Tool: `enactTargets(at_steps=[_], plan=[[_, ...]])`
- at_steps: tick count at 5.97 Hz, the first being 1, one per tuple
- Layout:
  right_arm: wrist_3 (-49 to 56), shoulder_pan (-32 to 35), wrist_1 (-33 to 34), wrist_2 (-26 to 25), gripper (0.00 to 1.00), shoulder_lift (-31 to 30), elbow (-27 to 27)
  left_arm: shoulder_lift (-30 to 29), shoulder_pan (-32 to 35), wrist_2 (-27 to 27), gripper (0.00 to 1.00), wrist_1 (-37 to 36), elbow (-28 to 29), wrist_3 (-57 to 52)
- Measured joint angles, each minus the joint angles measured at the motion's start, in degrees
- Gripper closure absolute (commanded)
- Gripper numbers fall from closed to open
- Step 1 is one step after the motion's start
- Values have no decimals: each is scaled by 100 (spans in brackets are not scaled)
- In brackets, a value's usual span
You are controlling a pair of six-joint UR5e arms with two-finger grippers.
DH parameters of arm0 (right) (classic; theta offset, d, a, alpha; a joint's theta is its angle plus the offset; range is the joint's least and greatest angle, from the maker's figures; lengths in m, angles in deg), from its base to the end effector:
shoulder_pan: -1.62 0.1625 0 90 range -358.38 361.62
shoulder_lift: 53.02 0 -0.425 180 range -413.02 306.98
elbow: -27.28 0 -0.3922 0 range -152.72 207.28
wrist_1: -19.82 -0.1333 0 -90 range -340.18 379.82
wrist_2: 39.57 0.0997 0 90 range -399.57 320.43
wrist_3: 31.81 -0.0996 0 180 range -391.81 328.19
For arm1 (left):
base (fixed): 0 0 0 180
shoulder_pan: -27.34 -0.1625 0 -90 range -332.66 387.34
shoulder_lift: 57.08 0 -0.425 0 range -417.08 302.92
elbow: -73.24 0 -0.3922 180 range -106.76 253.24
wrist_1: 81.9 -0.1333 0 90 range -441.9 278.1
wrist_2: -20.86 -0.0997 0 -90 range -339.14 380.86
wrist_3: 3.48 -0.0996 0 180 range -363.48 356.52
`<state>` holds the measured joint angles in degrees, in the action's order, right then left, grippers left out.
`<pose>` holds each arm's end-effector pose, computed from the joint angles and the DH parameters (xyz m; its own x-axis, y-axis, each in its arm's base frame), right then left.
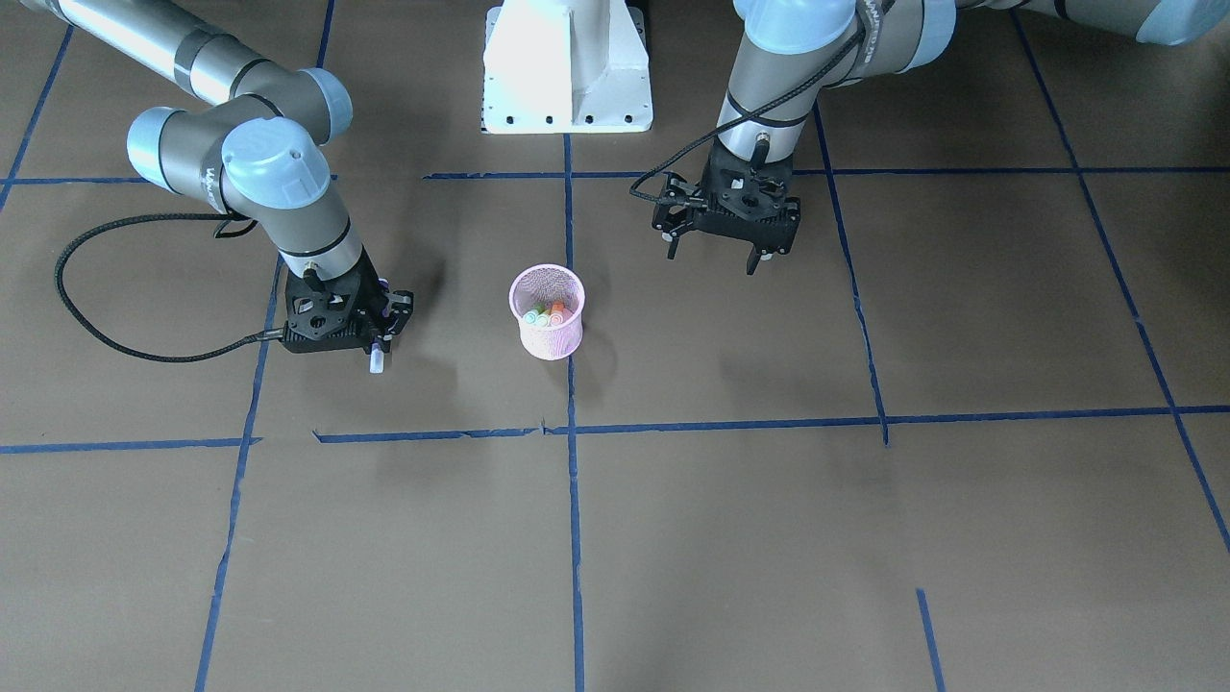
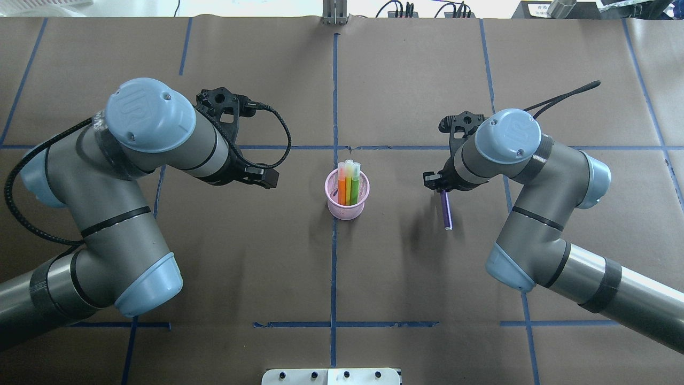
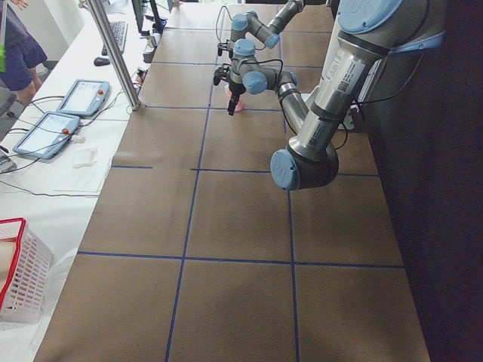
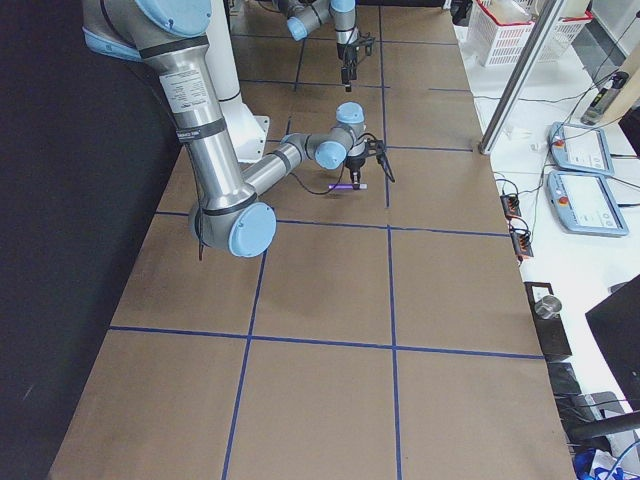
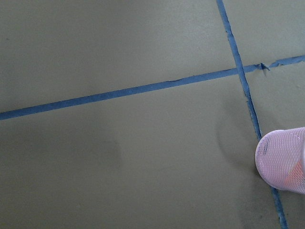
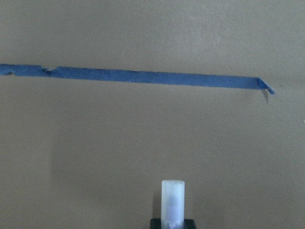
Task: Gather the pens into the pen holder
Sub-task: 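Lower the right gripper and grasp the purple marker, then lift the purple marker and carry it over the cup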
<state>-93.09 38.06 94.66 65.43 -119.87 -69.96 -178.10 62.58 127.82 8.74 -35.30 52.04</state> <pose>-0.4541 -0.4690 0.3511 0.6983 -0.0614 0.7131 -0.1021 0.9776 0.1841 0.4384 -0.4374 0.2126 0.6398 0.2110 -0.7390 0.0081 0.9597 0.2810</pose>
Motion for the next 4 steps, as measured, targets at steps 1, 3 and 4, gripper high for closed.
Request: enactTargets(at_steps=[1,3,4], plan=[[-104,0,3,-650,100,-5,-346,2,0,-3,0,-1,0,1],[-907,-460,-2,-2657,100,88,-869,7,-3,-11,0,1,37,2],[-1261,-758,-4,-3614,100,300,-956,6,-10,-15,0,5,65,2]])
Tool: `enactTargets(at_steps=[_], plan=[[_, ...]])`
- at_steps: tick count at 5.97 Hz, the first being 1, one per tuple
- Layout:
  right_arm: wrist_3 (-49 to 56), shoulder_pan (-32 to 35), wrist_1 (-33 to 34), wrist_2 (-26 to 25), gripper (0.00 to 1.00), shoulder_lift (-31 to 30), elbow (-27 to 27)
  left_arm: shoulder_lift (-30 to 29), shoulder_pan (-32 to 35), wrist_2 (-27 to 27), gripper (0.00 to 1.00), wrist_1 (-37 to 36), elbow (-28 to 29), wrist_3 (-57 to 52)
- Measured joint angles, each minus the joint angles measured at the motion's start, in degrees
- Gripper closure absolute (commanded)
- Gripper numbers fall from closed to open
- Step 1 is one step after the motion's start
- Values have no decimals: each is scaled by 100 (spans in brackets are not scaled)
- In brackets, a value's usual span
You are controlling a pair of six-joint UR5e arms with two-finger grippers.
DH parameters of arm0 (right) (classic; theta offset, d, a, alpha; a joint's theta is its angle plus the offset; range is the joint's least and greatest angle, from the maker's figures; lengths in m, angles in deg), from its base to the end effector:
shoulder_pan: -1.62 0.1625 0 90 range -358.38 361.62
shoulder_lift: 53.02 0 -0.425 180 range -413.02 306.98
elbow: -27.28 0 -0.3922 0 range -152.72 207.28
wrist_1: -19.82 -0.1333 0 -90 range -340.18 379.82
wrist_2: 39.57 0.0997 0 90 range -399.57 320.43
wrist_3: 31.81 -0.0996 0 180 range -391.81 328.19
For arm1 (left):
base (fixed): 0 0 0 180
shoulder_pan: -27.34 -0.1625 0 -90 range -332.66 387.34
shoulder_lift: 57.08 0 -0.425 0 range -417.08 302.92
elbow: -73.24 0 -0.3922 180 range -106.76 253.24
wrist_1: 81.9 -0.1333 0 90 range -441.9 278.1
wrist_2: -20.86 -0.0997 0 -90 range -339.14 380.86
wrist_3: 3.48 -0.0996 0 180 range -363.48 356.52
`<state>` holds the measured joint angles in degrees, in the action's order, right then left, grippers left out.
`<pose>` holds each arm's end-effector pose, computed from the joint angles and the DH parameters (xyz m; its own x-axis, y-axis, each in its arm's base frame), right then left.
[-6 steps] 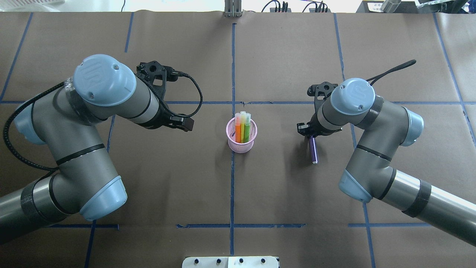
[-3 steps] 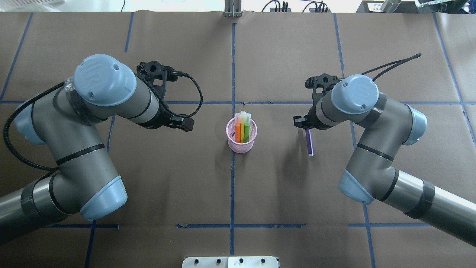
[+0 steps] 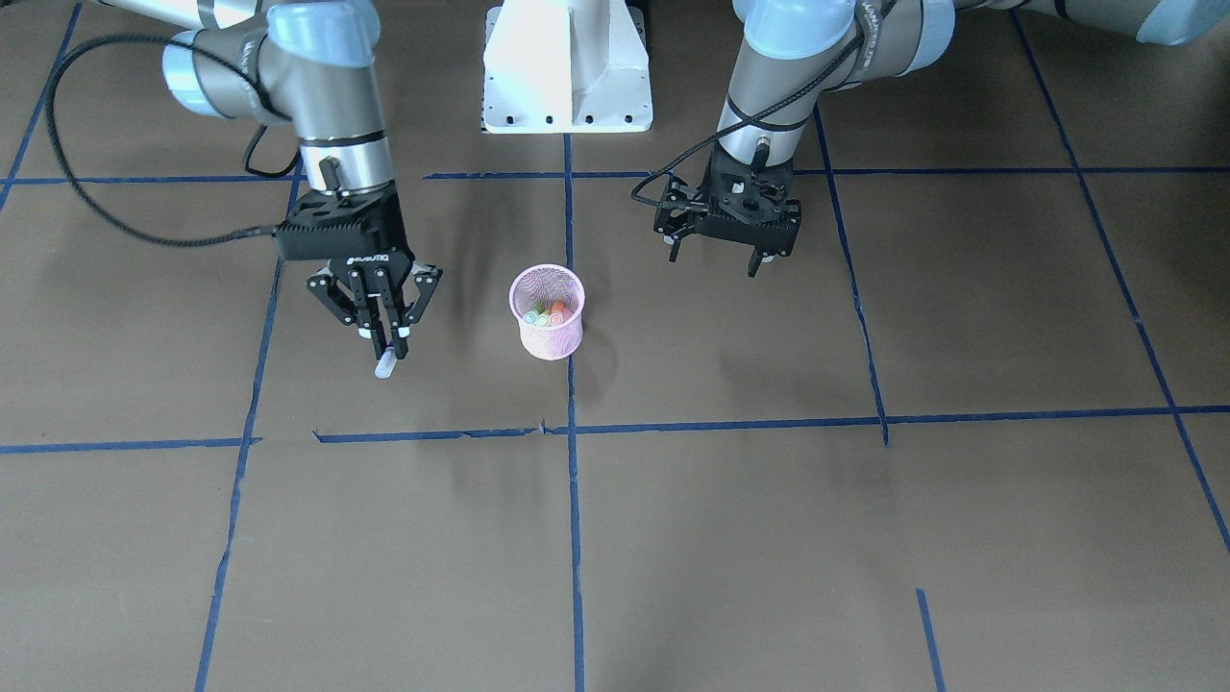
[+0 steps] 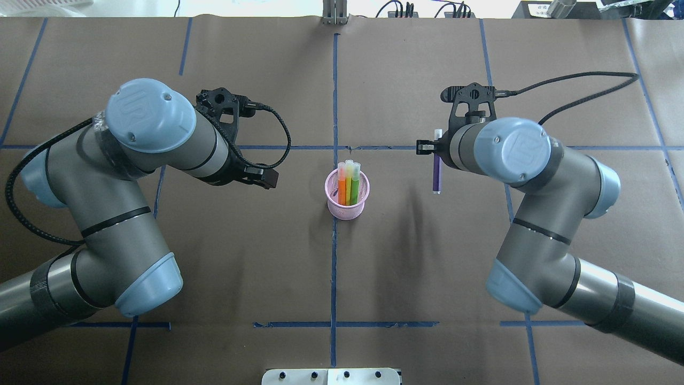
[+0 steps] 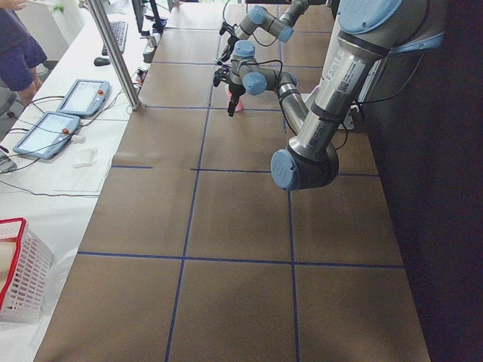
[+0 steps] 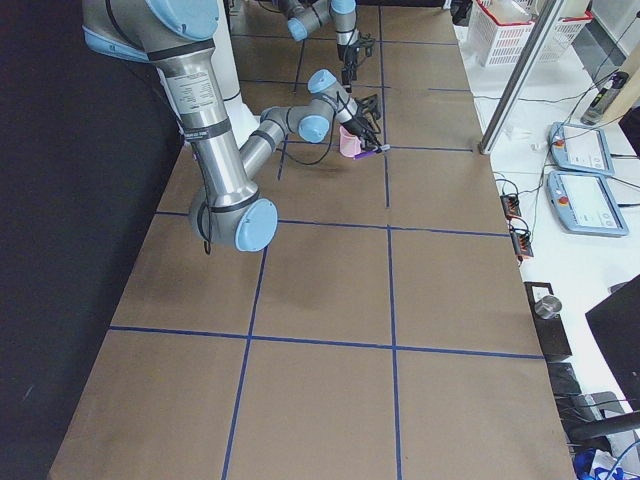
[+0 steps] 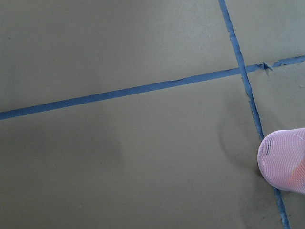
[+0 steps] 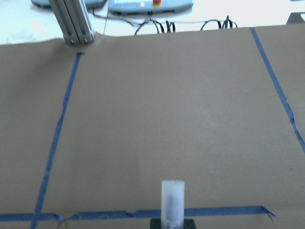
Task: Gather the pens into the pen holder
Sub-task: 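Lift the purple marker and carry it over the cup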
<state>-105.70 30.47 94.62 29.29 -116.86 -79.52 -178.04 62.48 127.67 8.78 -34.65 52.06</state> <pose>-0.4491 -0.4406 0.2410 0.6433 0.0589 0.7634 -0.5620 0.7135 0.4185 0.4419 -0.4388 0.2177 0.6476 0.2066 -0.7335 0.0056 0.9612 0.2757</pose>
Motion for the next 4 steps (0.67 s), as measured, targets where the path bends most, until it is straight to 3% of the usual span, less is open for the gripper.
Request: enactTargets(at_steps=[2,4], plan=[[-608,-552,2,-1260,100,270,-21,-5,-12,-2,0,19,26,0],[-813,-1028,72,-2142,100,452,77,-10,-15,-2,0,34,37,0]])
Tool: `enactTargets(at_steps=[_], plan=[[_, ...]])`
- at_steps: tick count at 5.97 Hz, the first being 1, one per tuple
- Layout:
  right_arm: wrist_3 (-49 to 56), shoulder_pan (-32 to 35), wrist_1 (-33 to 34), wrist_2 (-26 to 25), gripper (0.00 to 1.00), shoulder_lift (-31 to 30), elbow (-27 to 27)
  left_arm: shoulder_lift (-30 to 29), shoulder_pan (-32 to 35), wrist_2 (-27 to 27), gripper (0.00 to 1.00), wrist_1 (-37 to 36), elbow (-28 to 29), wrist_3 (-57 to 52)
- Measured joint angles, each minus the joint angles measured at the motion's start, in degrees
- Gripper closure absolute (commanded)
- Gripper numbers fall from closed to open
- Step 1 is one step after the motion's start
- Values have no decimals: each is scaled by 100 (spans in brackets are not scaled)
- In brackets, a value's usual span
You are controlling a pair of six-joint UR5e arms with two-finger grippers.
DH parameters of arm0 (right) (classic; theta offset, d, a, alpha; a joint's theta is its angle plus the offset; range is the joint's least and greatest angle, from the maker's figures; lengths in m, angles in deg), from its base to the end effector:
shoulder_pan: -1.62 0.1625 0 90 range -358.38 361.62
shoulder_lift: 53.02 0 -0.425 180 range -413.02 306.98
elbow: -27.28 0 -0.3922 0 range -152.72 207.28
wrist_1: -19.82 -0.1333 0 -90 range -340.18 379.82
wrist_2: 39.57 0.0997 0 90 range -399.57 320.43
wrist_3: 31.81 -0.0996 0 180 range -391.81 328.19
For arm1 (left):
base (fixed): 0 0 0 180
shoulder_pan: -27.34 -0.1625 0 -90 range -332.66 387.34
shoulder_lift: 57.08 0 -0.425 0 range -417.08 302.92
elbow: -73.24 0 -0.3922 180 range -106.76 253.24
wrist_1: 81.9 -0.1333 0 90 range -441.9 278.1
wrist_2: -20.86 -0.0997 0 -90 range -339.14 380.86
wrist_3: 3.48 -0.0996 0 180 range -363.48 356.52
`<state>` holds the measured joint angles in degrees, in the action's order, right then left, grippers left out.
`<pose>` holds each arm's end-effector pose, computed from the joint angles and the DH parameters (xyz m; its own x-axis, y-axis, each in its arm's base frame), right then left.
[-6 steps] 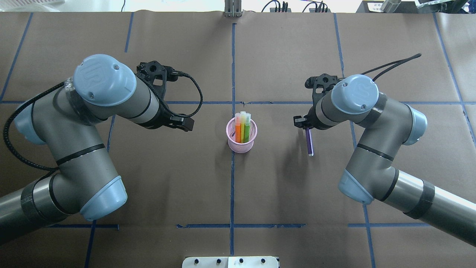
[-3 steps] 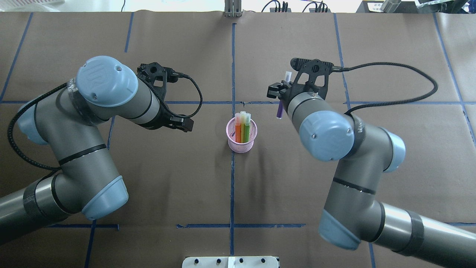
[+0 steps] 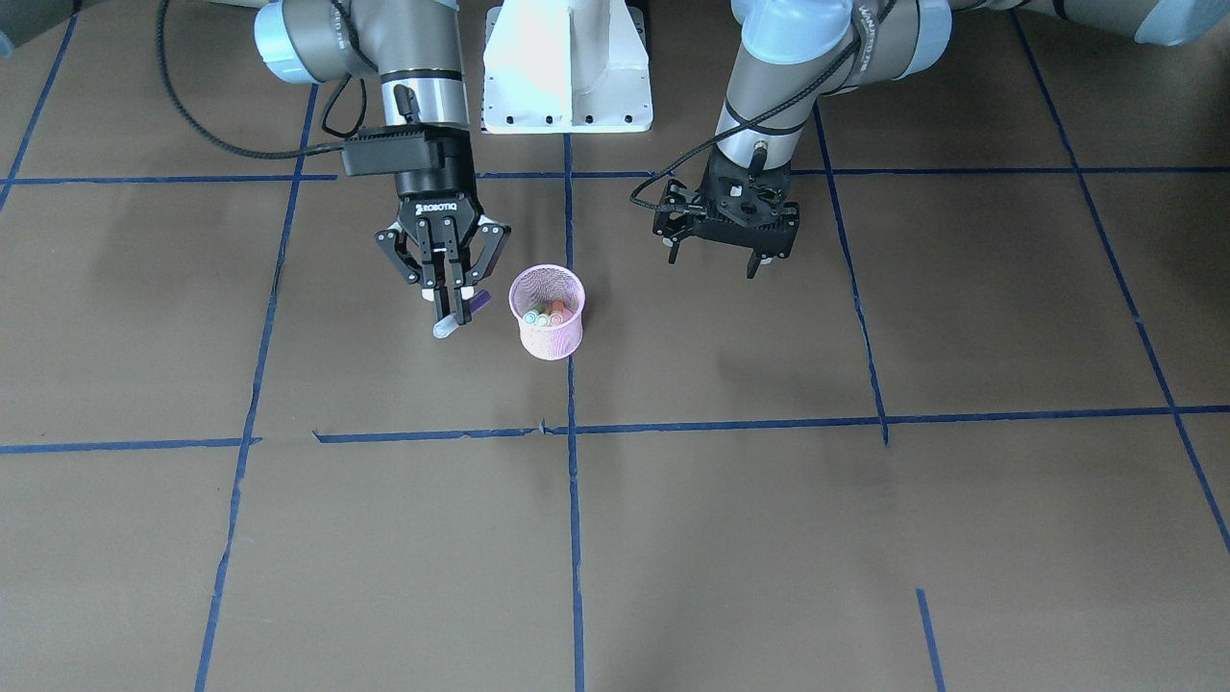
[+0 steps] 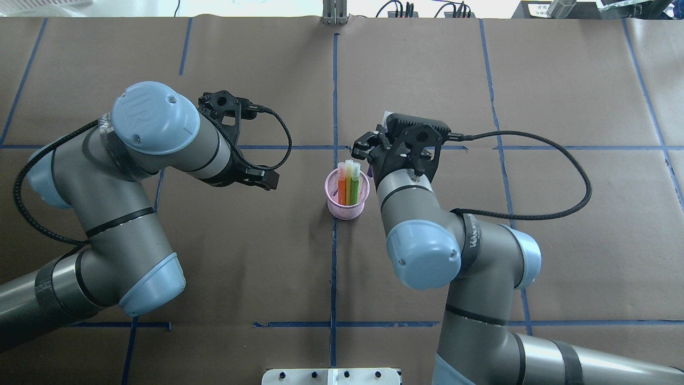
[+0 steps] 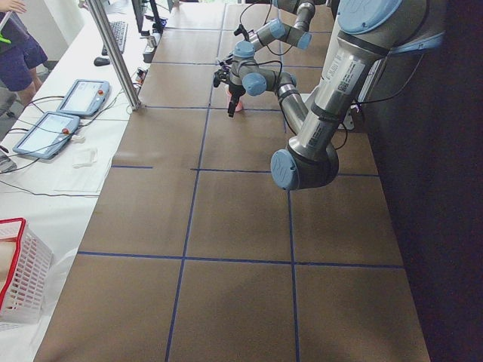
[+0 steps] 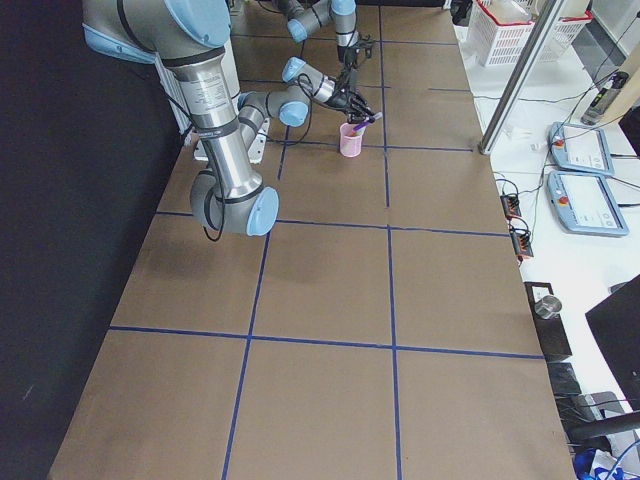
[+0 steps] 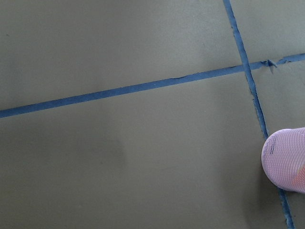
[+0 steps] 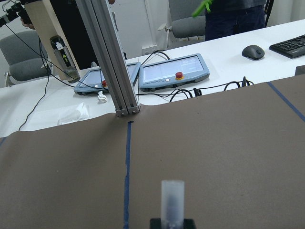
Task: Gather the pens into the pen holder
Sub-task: 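Lift the purple marker and carry it over the cup, then lower the purple marker into the cup and open the right gripper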
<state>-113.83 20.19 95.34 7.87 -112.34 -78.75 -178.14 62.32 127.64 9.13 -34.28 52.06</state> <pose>-0.5031 -0.3807 0.1905 0.5629 0.0813 0.8225 -0.7252 0.5259 0.4444 0.4448 -0.4388 0.2183 0.6464 0.2089 -0.7338 0.0036 0.9609 0.2767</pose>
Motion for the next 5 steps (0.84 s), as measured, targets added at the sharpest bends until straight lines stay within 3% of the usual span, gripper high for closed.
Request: enactTargets(at_steps=[3,4,5], plan=[[-282,-365,6,-570,98,93,454,-9,0,0,0,3,3,0],[-313,-407,6,-652,67,143,589,-9,-4,0,0,3,3,0],[-316,-426,1,-695,1,196,658,-12,-7,0,0,3,3,0]])
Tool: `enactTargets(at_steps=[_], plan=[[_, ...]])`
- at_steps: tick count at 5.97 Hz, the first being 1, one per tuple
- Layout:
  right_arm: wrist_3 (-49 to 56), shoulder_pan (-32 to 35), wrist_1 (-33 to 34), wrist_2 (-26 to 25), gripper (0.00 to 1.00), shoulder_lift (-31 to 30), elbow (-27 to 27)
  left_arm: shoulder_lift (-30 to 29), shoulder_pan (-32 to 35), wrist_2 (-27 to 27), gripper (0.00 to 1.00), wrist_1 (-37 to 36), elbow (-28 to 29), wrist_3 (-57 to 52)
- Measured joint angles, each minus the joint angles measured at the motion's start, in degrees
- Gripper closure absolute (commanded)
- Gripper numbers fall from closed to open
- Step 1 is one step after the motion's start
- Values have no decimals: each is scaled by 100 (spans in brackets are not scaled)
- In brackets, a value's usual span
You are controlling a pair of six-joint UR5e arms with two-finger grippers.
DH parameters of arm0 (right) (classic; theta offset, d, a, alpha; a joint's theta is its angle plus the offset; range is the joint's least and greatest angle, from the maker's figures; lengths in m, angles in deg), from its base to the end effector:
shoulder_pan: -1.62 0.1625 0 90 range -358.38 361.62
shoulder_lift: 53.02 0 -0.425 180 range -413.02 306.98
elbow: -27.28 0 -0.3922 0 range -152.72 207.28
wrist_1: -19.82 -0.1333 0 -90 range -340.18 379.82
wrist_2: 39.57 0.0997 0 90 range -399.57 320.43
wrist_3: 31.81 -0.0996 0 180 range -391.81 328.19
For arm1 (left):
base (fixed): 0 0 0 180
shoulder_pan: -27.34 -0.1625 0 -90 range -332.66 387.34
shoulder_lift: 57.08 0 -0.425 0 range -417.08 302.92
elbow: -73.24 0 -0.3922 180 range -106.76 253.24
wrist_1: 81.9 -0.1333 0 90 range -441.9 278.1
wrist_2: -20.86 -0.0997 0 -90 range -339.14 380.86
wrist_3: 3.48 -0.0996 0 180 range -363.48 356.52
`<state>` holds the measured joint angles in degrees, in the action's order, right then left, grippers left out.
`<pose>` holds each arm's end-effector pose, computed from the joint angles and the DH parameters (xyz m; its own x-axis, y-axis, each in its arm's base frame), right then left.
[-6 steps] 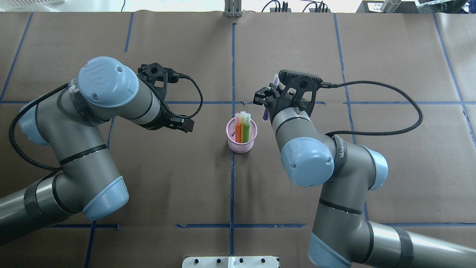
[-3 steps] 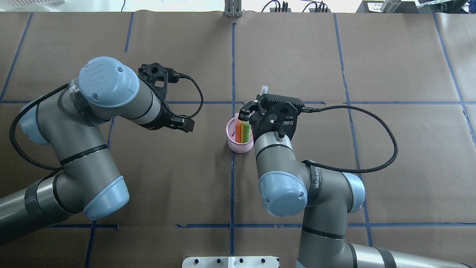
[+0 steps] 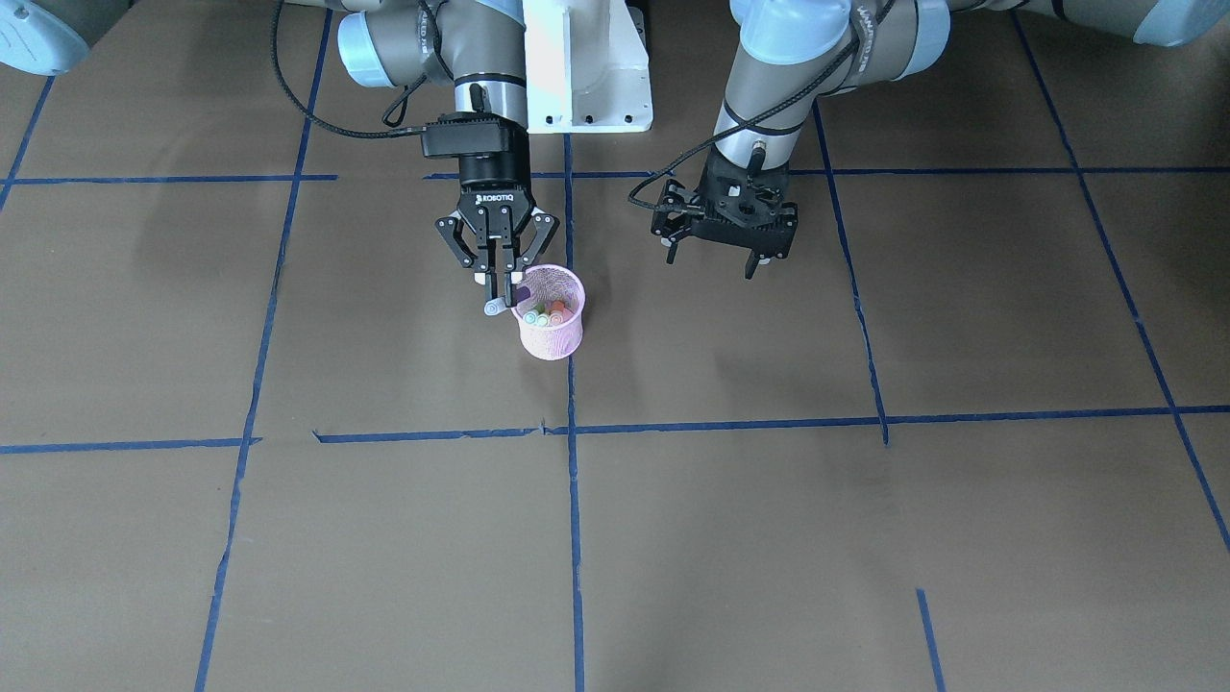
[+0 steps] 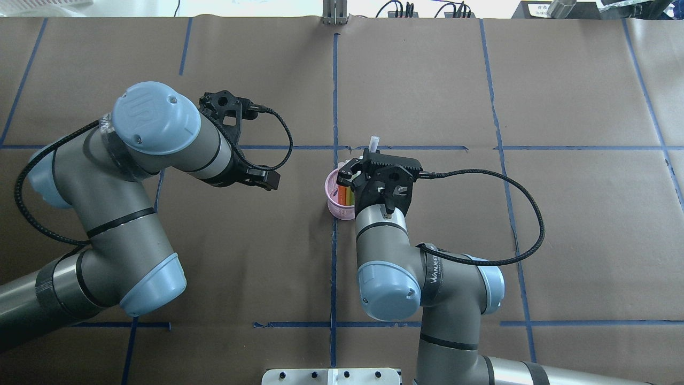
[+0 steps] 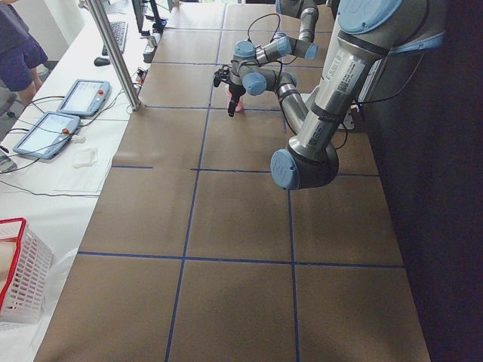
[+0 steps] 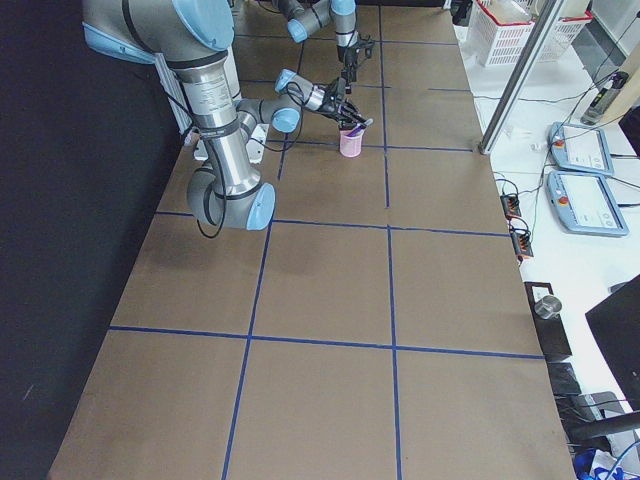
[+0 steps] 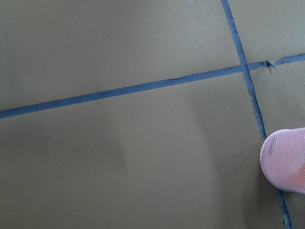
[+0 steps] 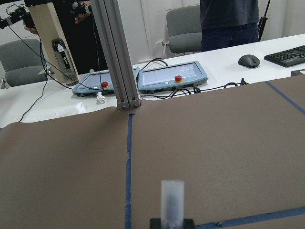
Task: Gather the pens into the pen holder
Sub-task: 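Lower the purple marker into the cup and open the right gripper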
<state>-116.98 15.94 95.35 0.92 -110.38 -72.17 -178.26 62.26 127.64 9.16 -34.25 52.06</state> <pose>-0.5579 -0.3582 0.2099 0.5973 0.0961 0.7962 -0.7278 0.4820 0.4879 0.4454 -0.4385 0.2172 0.6449 0.2105 -0.7347 0.0031 0.9606 0.2779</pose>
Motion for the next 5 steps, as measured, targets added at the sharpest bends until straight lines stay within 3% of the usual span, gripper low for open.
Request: enactTargets(at_steps=[3,4,5], plan=[[1,16,-3,196,0,176,20,0,-2,0,0,0,0,0],[3,124,3,622,0,192,-35,-1,-3,0,0,0,0,0],[10,390,60,1404,0,196,-97,1,-3,0,0,-3,0,-5]])
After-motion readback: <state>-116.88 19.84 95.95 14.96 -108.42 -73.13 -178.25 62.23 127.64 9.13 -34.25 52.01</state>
